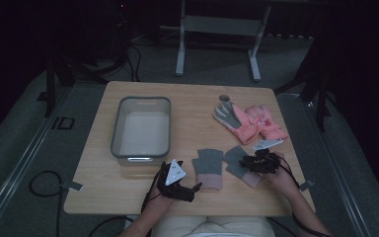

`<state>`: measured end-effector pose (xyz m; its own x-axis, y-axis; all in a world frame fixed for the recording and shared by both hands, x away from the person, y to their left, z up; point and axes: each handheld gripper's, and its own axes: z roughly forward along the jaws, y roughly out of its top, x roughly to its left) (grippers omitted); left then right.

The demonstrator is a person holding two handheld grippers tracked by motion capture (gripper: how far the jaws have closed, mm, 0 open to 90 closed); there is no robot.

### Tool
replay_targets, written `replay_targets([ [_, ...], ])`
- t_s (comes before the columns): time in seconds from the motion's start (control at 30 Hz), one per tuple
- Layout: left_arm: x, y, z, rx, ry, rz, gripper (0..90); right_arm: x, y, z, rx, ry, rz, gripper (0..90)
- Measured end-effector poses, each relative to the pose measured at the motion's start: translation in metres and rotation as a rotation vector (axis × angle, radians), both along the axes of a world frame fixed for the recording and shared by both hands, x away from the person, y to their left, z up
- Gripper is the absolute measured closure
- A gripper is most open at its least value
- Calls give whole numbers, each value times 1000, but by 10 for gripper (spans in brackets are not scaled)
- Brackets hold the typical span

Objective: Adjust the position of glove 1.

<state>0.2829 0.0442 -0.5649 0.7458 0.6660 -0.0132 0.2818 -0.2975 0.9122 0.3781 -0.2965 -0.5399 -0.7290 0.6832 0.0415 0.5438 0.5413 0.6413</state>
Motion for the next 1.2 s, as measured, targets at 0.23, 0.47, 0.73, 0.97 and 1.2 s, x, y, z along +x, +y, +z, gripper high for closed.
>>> replay_targets([
  [0.23,0,1,0,-5,3,3,0,0,0,-3,-19,-19,24,719],
  [0.47,0,1,0,-6,-3,7,0,-3,1,-3,22,15,-80,847],
  [0.73,0,1,0,-4,-4,6,0,-24,-2,27,87,-22,-260,856],
  [0.97,0,1,0,-6,-2,8,0,-45,0,39,149,-41,-431,856],
  [1.2,-1,1,0,0,-4,7,0,-59,7,31,157,-23,-536,855],
])
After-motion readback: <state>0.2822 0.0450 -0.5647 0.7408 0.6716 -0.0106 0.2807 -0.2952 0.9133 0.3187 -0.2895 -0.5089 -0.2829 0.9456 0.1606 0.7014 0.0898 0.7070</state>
